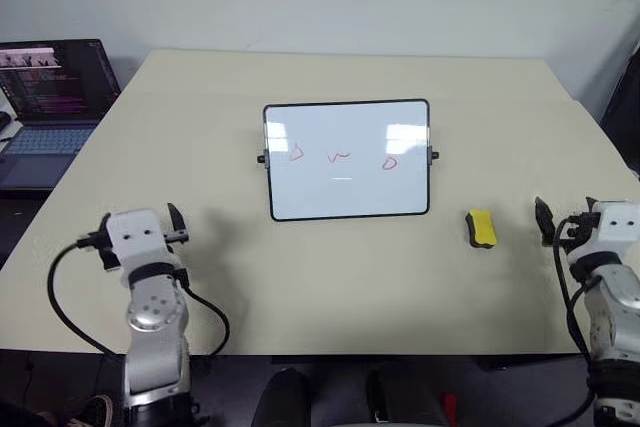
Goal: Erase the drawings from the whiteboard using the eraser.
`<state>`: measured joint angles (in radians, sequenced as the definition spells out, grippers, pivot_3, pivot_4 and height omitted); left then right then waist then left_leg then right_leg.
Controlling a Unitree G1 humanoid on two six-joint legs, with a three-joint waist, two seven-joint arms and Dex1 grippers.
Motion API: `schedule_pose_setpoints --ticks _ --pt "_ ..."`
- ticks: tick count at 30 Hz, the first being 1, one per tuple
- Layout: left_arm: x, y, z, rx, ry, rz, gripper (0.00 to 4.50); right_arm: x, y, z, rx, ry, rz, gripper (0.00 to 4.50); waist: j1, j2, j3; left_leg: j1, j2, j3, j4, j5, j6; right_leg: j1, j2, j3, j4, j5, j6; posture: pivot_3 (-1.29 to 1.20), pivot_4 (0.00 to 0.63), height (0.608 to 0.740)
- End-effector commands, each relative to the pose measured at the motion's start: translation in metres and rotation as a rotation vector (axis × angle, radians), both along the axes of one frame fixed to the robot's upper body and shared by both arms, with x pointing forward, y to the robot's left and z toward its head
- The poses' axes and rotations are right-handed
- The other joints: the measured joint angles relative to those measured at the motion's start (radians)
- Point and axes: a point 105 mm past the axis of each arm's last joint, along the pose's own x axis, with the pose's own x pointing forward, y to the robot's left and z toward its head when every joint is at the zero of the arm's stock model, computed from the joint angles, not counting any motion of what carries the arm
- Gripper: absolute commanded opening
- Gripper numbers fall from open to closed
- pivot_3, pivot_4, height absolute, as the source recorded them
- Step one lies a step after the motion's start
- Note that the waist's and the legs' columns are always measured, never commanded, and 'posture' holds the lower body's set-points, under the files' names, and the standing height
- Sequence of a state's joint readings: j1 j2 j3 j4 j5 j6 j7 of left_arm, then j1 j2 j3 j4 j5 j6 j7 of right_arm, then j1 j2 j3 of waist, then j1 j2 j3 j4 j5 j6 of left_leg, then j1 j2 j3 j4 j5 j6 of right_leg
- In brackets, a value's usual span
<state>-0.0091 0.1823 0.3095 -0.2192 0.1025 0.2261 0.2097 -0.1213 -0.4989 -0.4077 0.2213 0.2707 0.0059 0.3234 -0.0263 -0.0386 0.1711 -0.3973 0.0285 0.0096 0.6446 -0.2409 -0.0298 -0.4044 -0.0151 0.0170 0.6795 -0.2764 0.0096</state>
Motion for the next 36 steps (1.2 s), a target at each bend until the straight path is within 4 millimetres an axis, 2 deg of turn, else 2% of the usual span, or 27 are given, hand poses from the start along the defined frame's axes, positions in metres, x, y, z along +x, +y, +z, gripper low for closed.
schedule_pose_setpoints --ticks 1,4,8,11,13,16,18,21,23,25,30,31,34,36 --pt "0.002 0.001 0.002 0.021 -0.033 0.028 4.50 -0.005 -0.010 0.014 0.020 -0.042 -0.035 4.47 0.000 0.000 0.000 0.000 0.000 0.000 0.000 0.000 0.000 0.000 0.000 0.000 0.000 0.000 0.000 0.00 0.150 0.740" --pt "-0.005 0.004 -0.001 -0.017 -0.049 0.074 4.50 -0.010 -0.014 0.005 0.041 -0.009 -0.061 4.47 0.001 0.000 0.000 0.001 0.000 0.000 0.000 0.000 0.000 0.002 0.000 0.000 0.000 -0.002 0.004 0.00 0.150 0.740" --pt "-0.009 0.005 0.011 0.019 -0.072 0.013 4.50 -0.011 0.000 0.025 0.013 -0.055 0.008 4.47 -0.002 0.000 0.000 0.000 0.000 0.001 0.000 0.000 0.000 0.000 0.000 0.001 0.000 -0.002 0.004 0.00 0.150 0.740" --pt "-0.020 0.025 0.016 0.024 -0.081 0.060 4.50 -0.012 0.003 0.030 0.040 -0.072 0.017 4.47 -0.003 0.000 0.000 0.001 0.001 0.000 0.000 0.000 0.000 0.000 0.001 0.001 0.000 -0.002 0.004 0.00 0.150 0.740" --pt "-0.026 0.033 0.028 0.028 -0.113 0.053 4.50 -0.008 0.009 0.032 0.066 -0.085 0.034 4.47 -0.003 0.000 0.000 0.001 0.001 0.000 0.000 0.000 0.000 0.000 0.001 0.000 0.001 -0.002 0.004 0.00 0.150 0.740" --pt "-0.025 0.036 0.050 0.065 -0.165 -0.048 4.50 -0.004 0.023 0.040 0.110 -0.129 0.079 4.47 -0.002 0.000 0.000 0.001 0.001 0.000 0.000 0.000 0.000 0.000 0.001 0.000 0.001 -0.002 0.004 0.00 0.150 0.740" --pt "-0.017 0.031 0.065 0.085 -0.174 -0.137 4.50 -0.003 0.035 0.049 0.117 -0.136 0.121 4.47 0.000 0.001 0.000 0.001 0.001 0.000 0.000 0.000 0.000 0.000 0.001 0.000 0.001 -0.002 0.004 0.00 0.150 0.740" --pt "0.007 0.010 0.078 0.082 -0.178 -0.372 4.50 -0.006 0.062 0.056 0.165 -0.118 0.222 4.47 0.011 0.000 0.000 0.000 0.000 -0.001 0.001 0.000 0.000 0.000 0.001 -0.001 0.001 -0.002 0.003 0.00 0.150 0.740" --pt "0.021 -0.015 0.085 0.077 -0.158 -0.579 4.50 -0.012 0.075 0.053 0.218 -0.078 0.244 4.47 0.017 0.000 0.000 0.000 0.000 -0.001 0.001 0.000 0.000 0.000 0.001 -0.001 0.001 -0.002 0.003 0.00 0.150 0.740" --pt "0.027 -0.039 0.091 0.056 -0.126 -0.753 4.50 -0.018 0.086 0.050 0.234 -0.025 0.257 4.47 0.022 0.000 0.000 0.000 0.000 -0.001 0.000 0.000 0.000 0.000 0.001 -0.002 0.000 -0.001 0.002 0.00 0.150 0.740" --pt "0.029 -0.079 0.098 0.043 -0.029 -1.053 4.50 -0.025 0.105 0.060 0.243 0.021 0.283 4.47 0.012 0.001 0.001 -0.001 0.000 0.000 0.000 0.000 0.000 -0.001 0.000 0.000 -0.001 0.000 0.000 0.00 0.150 0.740" --pt "0.027 -0.095 0.098 0.034 -0.006 -1.138 4.50 -0.026 0.107 0.060 0.245 0.037 0.297 4.47 0.010 0.001 0.001 -0.001 0.001 -0.001 0.000 0.000 0.000 -0.001 0.001 -0.001 0.000 -0.001 0.001 0.00 0.150 0.740" --pt "0.015 -0.132 0.093 0.012 0.088 -1.387 4.50 -0.028 0.112 0.047 0.263 0.141 0.295 4.47 0.008 0.001 0.001 -0.001 0.001 -0.002 0.000 0.000 0.000 -0.001 0.002 -0.002 0.000 -0.003 0.004 0.00 0.150 0.740" --pt "0.007 -0.146 0.088 0.007 0.156 -1.505 4.50 -0.030 0.114 0.041 0.267 0.188 0.276 4.47 0.007 0.001 0.001 -0.001 0.001 -0.002 0.000 0.000 0.000 -0.001 0.003 -0.001 0.000 -0.003 0.004 0.00 0.150 0.740"
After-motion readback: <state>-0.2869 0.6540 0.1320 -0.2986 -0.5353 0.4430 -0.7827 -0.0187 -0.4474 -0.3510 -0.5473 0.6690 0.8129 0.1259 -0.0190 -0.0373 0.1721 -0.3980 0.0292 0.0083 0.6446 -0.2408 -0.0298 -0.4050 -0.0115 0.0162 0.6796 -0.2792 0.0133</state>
